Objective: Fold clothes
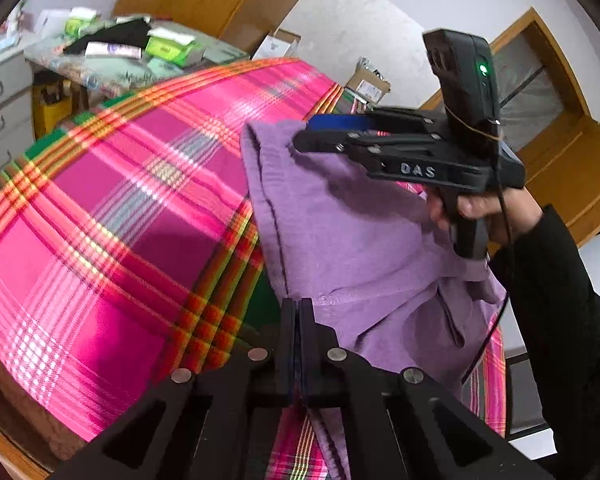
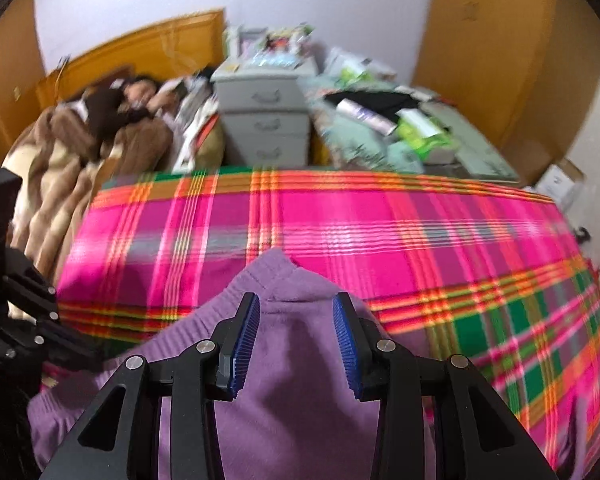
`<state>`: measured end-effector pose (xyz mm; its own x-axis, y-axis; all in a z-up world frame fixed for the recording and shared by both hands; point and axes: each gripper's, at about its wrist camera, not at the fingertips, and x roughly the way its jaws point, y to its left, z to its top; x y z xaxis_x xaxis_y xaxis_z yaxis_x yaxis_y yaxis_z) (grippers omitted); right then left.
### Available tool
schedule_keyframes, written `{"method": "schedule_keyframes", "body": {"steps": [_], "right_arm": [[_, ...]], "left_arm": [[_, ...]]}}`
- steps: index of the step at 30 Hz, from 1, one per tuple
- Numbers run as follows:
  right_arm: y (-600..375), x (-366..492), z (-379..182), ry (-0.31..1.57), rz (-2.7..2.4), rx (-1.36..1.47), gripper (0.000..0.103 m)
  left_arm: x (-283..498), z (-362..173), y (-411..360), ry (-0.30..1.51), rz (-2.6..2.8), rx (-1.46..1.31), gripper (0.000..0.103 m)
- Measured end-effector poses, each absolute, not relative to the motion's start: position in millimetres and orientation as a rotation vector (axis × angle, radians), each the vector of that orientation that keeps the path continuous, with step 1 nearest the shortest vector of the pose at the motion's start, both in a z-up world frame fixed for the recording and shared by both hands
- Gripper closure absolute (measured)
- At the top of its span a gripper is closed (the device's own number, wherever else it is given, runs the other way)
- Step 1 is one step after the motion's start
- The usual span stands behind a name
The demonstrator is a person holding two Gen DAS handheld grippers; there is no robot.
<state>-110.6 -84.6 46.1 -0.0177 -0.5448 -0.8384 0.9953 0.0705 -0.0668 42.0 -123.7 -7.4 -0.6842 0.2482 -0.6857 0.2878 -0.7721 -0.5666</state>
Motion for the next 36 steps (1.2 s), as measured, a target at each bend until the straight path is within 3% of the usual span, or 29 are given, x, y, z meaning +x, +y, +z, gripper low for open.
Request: {"method": "schedule_keyframes", "body": {"steps": [6, 12, 14, 17, 18, 19, 20, 22, 36], "right_arm": [[-106.8, -116.7, 33.7, 0.851, -1.304, 0.693, 0.063], [-119.5, -123.1, 22.5, 0.855, -1.207, 0.750, 0.063], [-119.1, -124.5, 19.8, 0.853, -1.189, 0.765, 0.064], [-118.0, -125.3, 18.1, 0.831, -1.185, 0.803, 0.067], [-117.7, -125.3, 18.0, 0.822, -1.184, 0.821, 0.071], [-117.3, -125.3, 17.8, 0.812, -1.182, 0.839, 0.082], [-117.2, -123.1, 18.5, 0.819, -1.187, 0.837, 0.090], [-115.8, -113.9, 23.1, 0.863, -1.210, 0.799, 0.096], [-125.7, -153.2, 107.2, 0.736, -1.684, 0.543, 0.098]], "left_arm": [[39.1, -13.7, -127.6, 1.128, -2.636, 1.274, 0.095], [35.1, -10.4, -120.1, 1.131, -2.685, 1.289, 0.073], [33.5, -10.1, -117.2, 1.120, -2.694, 1.287, 0.072], [30.2, -9.9, -113.4, 1.088, -2.698, 1.290, 0.074], [29.5, -9.3, -114.6, 1.070, -2.686, 1.292, 0.085], [28.9, -8.8, -115.9, 1.054, -2.674, 1.293, 0.092], [28.6, -9.8, -117.9, 1.070, -2.668, 1.291, 0.093], [27.9, -11.5, -120.5, 1.082, -2.661, 1.290, 0.097], [-56.5, 43.2, -170.8, 0.724, -2.779, 1.106, 0.102]]}}
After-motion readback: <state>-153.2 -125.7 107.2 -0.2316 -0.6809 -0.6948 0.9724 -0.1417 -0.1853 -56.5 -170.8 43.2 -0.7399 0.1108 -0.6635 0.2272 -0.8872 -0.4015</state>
